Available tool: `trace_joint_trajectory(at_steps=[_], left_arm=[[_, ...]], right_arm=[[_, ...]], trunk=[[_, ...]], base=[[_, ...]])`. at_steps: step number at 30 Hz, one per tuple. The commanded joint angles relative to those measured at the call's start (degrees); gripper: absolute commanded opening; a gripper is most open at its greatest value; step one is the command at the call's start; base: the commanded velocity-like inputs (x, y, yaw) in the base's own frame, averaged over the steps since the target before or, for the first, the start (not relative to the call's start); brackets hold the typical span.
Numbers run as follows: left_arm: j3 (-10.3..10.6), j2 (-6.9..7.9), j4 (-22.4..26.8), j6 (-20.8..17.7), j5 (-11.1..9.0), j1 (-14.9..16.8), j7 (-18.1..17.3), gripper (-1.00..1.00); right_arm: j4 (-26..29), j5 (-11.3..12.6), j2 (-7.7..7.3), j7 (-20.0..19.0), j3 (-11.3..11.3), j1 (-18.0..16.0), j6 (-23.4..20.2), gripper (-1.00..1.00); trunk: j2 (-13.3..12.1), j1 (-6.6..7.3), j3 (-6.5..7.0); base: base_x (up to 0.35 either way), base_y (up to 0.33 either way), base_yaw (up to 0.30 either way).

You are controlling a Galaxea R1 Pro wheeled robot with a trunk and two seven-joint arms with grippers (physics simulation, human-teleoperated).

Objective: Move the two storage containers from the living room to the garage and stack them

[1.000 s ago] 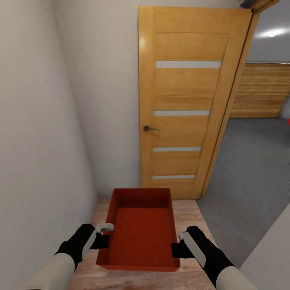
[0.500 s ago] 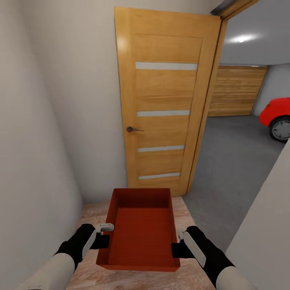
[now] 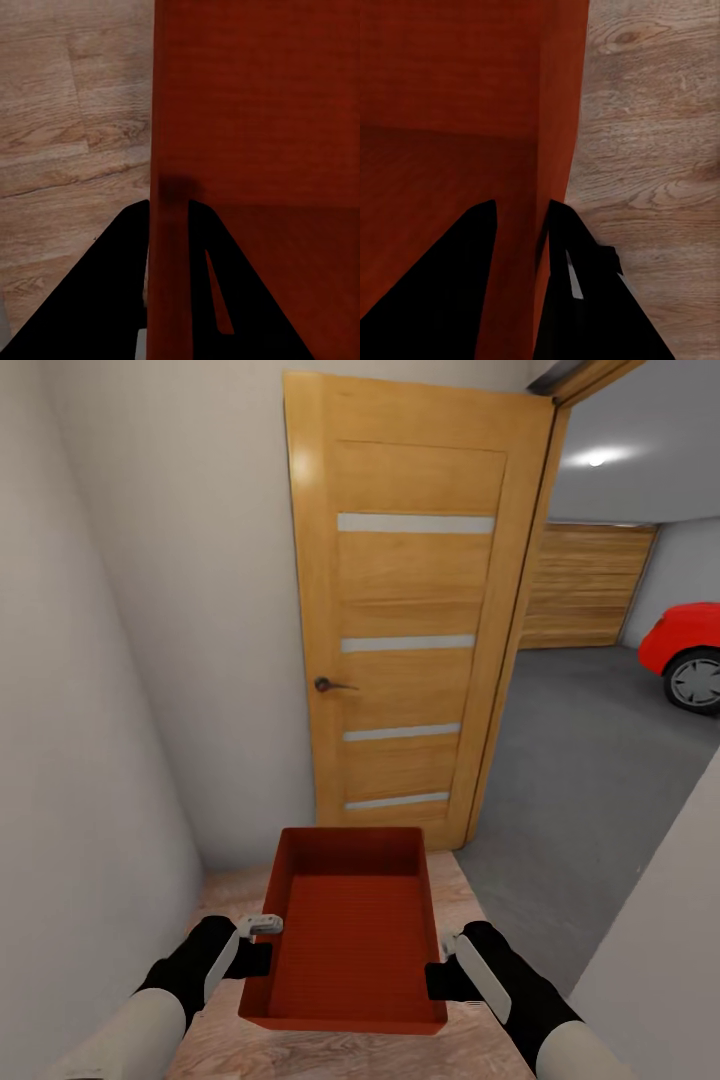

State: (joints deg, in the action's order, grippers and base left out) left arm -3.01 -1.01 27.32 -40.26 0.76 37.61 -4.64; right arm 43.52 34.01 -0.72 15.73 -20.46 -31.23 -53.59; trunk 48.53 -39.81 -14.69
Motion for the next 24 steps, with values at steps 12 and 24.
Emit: trace_joint_trajectory(at_steps=[12, 24], left_arm=[[-0.65, -0.13, -0.07, -0.26, 1.08, 0.02, -0.72, -1.0], [-0.6, -0.13, -0.07, -0.26, 1.08, 0.01, -0.72, -1.0]], right_arm=[[0.17, 0.68, 0.02, 0.17, -0.2, -0.06, 0.06, -1.0], [0.17, 0.7, 0.02, 0.19, -0.2, -0.06, 0.04, -1.0]], trunk=[[0.06, -0.03, -0.08], [0.06, -0.03, -0.08]], base=[[0.168, 0.124, -0.001], [0.005, 0.002, -0.215]])
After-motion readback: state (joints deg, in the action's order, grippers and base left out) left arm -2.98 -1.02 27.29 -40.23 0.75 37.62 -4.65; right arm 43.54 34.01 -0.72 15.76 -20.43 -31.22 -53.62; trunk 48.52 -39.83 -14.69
